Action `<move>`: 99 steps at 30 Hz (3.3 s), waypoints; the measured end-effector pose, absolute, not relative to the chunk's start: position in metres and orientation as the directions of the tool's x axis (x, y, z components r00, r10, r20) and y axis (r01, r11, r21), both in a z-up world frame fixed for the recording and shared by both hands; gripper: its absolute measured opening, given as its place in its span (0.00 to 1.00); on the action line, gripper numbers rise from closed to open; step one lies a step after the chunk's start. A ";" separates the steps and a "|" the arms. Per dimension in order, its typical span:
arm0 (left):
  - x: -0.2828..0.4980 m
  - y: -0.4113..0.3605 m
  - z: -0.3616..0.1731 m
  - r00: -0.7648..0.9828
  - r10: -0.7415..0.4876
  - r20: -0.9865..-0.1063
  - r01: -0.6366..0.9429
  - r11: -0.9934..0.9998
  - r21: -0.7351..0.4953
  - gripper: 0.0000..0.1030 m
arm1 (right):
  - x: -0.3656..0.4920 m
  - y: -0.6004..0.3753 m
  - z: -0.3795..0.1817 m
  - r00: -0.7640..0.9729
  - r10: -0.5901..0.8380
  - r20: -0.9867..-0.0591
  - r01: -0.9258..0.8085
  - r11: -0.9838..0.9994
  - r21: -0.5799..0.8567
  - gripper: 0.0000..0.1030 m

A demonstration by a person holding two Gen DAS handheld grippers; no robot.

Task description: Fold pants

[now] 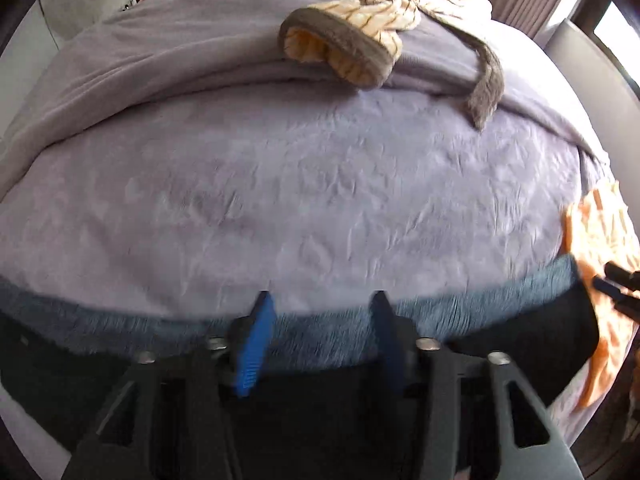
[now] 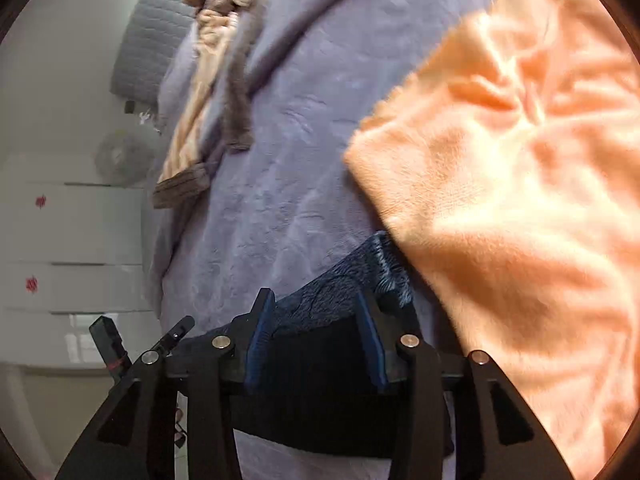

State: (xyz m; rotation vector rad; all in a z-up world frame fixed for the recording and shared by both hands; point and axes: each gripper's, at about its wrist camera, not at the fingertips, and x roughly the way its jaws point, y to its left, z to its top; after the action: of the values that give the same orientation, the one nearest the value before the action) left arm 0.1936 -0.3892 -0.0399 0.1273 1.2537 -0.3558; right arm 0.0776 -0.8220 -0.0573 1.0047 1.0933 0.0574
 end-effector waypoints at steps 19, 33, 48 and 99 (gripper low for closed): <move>0.128 -0.263 -0.057 0.187 0.033 -0.982 0.164 0.984 0.064 0.63 | -0.001 -0.775 -0.016 0.364 0.118 -0.924 0.519 0.798 0.307 0.45; 0.159 -0.050 -0.035 0.319 0.017 -0.948 0.080 0.996 0.045 0.63 | 0.146 -0.427 0.045 0.286 0.556 -0.780 -0.152 0.830 0.537 0.45; 0.164 0.070 -0.090 0.382 -0.029 -0.924 0.011 1.000 -0.027 0.64 | 0.332 -0.028 -0.046 -0.133 0.474 -0.871 -0.638 0.631 0.441 0.45; 0.153 0.002 -0.089 0.257 0.023 -0.966 0.169 0.983 0.068 0.84 | 0.018 -0.406 -0.097 0.383 0.563 -0.732 0.589 0.462 0.663 0.46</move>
State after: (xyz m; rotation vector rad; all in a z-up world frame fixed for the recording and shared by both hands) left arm 0.1535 0.0017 -0.0889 0.1699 1.3088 -0.1001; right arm 0.0178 -0.4057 -0.0970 1.1782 1.2611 -0.0226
